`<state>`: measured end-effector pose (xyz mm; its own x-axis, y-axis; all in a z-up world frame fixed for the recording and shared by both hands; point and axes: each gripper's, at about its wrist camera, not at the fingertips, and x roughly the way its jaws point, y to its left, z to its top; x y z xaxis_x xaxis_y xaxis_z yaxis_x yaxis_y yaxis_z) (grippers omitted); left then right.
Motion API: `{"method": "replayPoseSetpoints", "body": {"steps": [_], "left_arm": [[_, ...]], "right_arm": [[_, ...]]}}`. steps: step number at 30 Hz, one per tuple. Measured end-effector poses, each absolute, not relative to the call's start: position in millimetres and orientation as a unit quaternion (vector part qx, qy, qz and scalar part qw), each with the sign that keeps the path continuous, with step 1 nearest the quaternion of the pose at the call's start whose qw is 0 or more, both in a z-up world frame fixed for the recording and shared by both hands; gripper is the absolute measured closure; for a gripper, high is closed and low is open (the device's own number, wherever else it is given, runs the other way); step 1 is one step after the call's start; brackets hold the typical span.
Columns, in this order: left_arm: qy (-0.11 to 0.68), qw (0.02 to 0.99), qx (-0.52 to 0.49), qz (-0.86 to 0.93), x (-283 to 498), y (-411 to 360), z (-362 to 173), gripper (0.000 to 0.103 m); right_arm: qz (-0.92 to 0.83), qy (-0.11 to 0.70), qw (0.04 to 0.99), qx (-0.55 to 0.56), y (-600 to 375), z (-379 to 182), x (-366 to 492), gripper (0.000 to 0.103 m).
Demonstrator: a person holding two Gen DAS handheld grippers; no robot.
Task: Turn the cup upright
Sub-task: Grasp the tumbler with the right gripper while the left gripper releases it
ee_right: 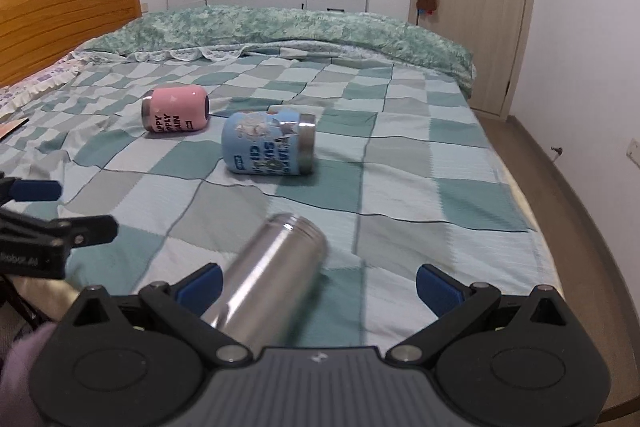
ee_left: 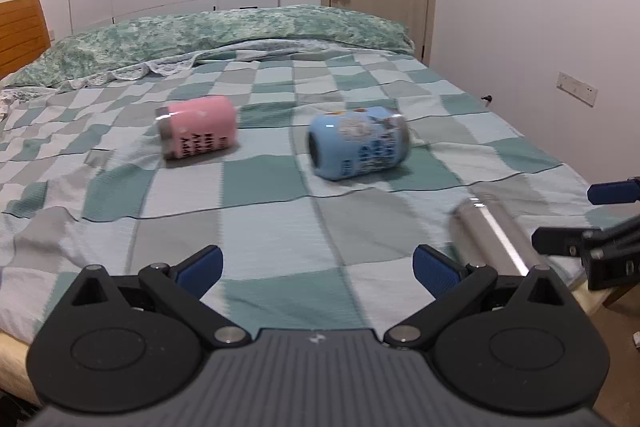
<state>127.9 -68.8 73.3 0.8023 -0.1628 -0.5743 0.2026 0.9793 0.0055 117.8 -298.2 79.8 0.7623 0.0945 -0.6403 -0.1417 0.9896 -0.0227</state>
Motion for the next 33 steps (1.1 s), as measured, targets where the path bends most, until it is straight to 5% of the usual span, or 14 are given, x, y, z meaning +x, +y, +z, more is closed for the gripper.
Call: {"method": "replayPoseSetpoints", "body": {"steps": [20,25,28,33], "left_arm": [[0.336,0.933,0.026,-0.123,172.4,1.3,38.0,0.0],[0.341,0.931,0.015,-0.127,173.3,4.0,34.6,0.0],[0.339,0.932,0.014,-0.129,172.1,2.4,35.6,0.0],[0.335,0.933,0.013,-0.13,167.0,-0.6,39.7,0.0]], "right_arm": [[-0.005,0.518,0.855,0.007,-264.5,36.4,204.0,0.001],[0.003,0.552,0.831,0.06,-278.3,28.1,217.1,0.018],[0.027,0.544,0.833,0.099,-284.7,31.2,216.8,0.038],[0.053,0.466,0.876,0.111,-290.0,55.9,194.4,0.039]]}}
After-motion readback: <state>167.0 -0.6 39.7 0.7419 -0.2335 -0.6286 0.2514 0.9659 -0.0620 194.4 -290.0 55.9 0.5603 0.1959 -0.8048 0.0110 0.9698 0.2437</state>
